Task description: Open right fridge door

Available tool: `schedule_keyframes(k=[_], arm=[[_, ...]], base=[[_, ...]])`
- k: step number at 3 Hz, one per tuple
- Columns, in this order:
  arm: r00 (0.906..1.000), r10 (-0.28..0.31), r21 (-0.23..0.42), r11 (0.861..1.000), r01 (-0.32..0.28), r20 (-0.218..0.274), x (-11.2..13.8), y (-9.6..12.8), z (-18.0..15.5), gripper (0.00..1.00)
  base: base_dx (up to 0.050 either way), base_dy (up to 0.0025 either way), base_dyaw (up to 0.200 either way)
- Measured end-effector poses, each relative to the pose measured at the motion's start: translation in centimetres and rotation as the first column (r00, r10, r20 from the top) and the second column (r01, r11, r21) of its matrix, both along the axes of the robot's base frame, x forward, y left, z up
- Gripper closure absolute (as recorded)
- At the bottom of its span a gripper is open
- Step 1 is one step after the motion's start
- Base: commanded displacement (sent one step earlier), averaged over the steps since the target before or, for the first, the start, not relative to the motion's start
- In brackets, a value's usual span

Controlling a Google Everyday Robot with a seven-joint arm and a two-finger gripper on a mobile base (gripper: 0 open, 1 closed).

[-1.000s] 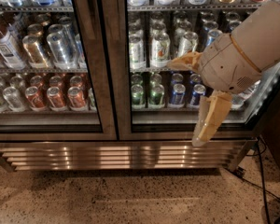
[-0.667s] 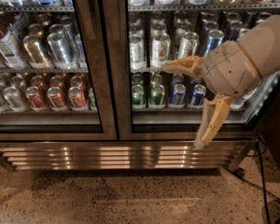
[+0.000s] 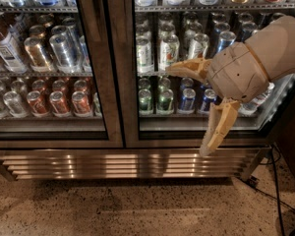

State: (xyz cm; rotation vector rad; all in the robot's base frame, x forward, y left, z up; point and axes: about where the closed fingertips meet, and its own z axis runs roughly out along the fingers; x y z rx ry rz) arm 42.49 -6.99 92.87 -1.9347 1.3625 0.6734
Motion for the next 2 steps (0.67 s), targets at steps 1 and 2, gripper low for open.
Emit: schedule_keyframes(k=[1, 2], arm=[[0.9981, 0.059, 0.106, 0.993, -0.057, -0.015, -0.07, 0.33, 0.07, 0.0], [0.9739, 0.226, 0.377, 0.904, -0.204, -0.015, -0.78, 1.15, -0.22, 0.0]], base=[[0.0, 0.0, 0.0], [0.0, 0.0, 0.0]])
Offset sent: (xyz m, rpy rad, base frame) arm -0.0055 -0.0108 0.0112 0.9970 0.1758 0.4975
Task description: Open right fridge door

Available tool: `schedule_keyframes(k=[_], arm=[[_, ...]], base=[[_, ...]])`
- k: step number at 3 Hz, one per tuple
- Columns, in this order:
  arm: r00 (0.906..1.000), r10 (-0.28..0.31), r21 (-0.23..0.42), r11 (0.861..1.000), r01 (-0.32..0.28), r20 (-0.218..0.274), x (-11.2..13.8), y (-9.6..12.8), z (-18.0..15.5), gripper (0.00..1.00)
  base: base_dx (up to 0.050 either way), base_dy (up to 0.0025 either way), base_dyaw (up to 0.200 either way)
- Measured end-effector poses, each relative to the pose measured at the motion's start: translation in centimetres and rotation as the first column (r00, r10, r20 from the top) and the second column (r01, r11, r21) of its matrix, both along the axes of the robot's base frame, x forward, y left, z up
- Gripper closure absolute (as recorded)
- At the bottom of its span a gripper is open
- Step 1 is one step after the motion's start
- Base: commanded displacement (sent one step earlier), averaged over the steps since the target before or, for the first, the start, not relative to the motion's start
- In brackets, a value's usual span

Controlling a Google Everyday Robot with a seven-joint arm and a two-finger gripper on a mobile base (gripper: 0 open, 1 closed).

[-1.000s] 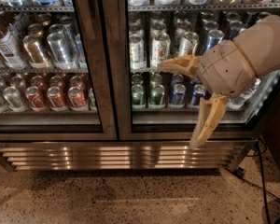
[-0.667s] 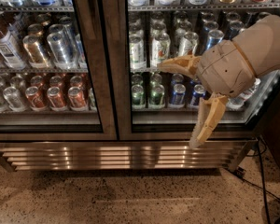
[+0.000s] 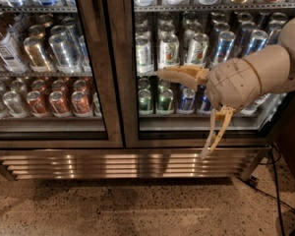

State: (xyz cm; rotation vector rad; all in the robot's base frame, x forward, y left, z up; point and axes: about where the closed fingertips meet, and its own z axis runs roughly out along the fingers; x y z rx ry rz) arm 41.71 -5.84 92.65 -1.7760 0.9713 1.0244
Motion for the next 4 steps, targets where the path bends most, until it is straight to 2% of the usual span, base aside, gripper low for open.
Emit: schedule_keyframes(k=[1, 2, 3, 4], arm=[[0.9978, 0.023, 0.123, 0.992, -0.015, -0.062, 1.2, 0.2, -1.2, 0.0], [0.9978, 0.022, 0.122, 0.992, -0.014, -0.062, 1.2, 0.3, -1.2, 0.0], [0.9979, 0.039, 0.112, 0.993, -0.033, -0.053, 1.0, 1.8, -0.6, 0.0], [0.9953, 0.089, 0.08, 0.993, -0.086, -0.037, 0.4, 5.4, 0.2, 0.0]], base=[[0.0, 0.0, 0.0], [0.0, 0.0, 0.0], [0.0, 0.0, 0.0], [0.0, 0.0, 0.0]])
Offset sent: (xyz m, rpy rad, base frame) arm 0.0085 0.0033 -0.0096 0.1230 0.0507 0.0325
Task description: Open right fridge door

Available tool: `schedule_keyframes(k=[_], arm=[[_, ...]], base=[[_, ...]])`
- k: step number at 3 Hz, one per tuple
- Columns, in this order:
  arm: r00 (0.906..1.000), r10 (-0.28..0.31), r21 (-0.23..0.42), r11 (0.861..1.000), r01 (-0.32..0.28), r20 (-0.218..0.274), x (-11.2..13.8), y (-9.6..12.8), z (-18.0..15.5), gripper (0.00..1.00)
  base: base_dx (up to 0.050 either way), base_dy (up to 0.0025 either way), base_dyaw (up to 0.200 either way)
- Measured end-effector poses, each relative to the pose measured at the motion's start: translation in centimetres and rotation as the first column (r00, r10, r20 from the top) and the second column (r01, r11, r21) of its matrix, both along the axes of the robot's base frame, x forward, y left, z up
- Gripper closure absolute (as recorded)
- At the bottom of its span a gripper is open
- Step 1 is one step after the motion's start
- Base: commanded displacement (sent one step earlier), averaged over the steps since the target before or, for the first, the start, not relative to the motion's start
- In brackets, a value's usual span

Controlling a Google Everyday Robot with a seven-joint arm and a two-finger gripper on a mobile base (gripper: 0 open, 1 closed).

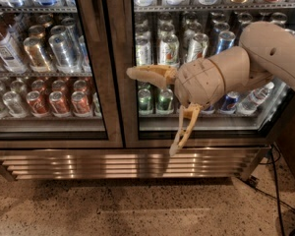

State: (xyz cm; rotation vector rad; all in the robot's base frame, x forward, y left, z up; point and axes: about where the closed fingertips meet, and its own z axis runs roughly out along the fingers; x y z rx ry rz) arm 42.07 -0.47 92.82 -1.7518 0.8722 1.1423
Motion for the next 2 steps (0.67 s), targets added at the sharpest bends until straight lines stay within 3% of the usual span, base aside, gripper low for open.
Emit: schedule_keyframes(k=[1, 2], arm=[[1.0, 0.002, 0.0, 1.0, -0.002, 0.0, 0.0, 0.13, 0.03, 0.0], [0.9992, 0.01, 0.0, 1.0, -0.01, -0.04, 0.17, 0.21, -0.03, 0.0]], base=[[0.0, 0.0, 0.0], [0.0, 0.0, 0.0]])
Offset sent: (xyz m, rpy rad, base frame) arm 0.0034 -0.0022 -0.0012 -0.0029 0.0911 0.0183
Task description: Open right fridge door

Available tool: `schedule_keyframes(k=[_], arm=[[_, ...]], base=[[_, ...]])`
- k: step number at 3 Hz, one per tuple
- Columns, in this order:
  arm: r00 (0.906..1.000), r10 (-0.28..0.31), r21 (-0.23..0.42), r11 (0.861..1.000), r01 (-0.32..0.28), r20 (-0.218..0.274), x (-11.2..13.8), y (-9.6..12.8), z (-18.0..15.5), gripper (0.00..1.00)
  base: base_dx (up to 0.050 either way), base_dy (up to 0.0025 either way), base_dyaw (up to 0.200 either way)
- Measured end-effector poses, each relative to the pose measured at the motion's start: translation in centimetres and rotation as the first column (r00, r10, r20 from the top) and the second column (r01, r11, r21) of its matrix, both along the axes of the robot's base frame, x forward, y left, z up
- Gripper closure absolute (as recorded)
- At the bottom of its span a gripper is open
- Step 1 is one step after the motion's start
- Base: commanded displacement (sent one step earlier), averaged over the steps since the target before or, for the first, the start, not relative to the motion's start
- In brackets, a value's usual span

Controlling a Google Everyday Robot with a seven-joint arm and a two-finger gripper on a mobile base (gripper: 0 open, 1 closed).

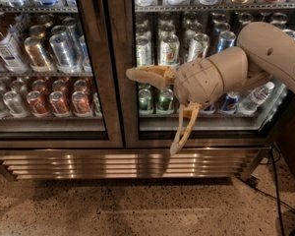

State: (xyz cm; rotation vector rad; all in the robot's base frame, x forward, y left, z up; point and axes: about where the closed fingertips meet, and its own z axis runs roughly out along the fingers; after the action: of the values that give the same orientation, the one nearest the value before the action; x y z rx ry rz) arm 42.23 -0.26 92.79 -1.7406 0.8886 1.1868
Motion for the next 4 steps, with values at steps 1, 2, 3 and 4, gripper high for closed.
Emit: schedule_keyframes(k=[1, 2, 3, 4], arm=[[0.9918, 0.046, 0.093, 0.995, -0.035, -0.119, 0.2, -0.29, -0.6, 0.0], [0.9904, 0.046, 0.106, 0.994, -0.033, -0.13, 0.41, -0.26, -0.69, 0.0], [0.9923, 0.009, 0.114, 0.993, 0.005, -0.124, 0.52, -0.18, -0.64, 0.0], [0.9906, -0.113, 0.125, 0.985, 0.122, -0.077, 0.46, -0.07, -0.68, 0.0]], base=[[0.0, 0.0, 0.0], [0.0, 0.0, 0.0], [0.0, 0.0, 0.0], [0.0, 0.0, 0.0]])
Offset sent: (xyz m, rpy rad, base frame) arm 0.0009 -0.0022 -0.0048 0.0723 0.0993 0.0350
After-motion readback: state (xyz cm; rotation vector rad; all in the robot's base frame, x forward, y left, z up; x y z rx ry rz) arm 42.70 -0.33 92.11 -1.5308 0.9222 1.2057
